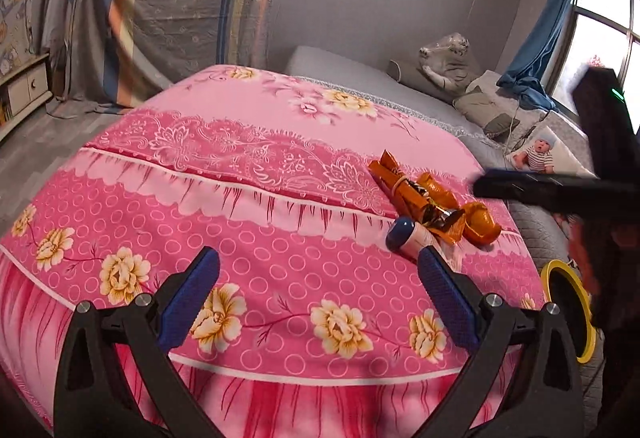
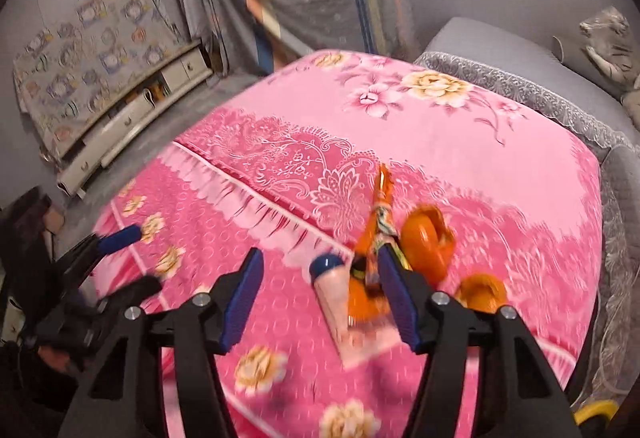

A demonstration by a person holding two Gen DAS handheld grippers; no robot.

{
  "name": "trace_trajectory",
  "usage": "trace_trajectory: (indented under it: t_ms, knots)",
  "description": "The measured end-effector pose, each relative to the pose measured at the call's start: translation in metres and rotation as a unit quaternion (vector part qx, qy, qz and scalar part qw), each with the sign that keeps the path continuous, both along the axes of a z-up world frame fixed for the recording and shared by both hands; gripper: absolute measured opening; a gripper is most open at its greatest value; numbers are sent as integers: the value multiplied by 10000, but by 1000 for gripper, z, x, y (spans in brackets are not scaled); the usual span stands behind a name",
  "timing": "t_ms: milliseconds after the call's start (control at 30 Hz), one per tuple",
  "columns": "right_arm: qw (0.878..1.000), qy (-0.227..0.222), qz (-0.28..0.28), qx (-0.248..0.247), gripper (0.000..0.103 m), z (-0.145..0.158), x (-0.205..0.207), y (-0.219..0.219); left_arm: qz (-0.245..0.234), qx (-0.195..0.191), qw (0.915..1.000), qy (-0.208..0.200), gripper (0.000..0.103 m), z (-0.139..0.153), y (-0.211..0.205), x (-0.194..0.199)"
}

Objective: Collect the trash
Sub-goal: 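Grasp the orange snack wrapper with the right gripper and lift it, then grasp an orange peel with the left gripper while the right gripper holds the wrapper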

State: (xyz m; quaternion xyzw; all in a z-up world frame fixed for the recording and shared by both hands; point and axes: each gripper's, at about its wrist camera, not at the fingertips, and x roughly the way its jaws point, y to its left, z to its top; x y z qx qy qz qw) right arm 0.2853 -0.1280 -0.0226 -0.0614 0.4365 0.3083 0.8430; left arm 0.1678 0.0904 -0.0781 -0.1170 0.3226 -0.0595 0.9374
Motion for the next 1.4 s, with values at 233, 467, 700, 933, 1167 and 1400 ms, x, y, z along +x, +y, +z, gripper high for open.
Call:
trace_trajectory:
  t_ms: [233,467,700,933,1167,1400]
  knots:
    - [9942,405,-383,-917,48,-44,64,47,-133,-192,9996,179,95,-17,11,4]
    - [9871,499,-665,-1365,41,-76,86,54,-216,-93,9995,214,95,-21,10,7]
    - [9879,150,-712,-1369,11,-71,82,44,-243,93,9993,249,95,-18,-3,8]
    - [9954,-104,-752,-583,10,-34,62,10,-485,255,9980,319,95,-13,-31,12]
    - [9855,-935,-1090,907,10,53,-12,-86,-1035,584,9925,277,95,3,-77,25]
    - [9647,-1450,-1722,1363,10,69,-94,-182,-1925,890,9770,235,94,15,-158,55]
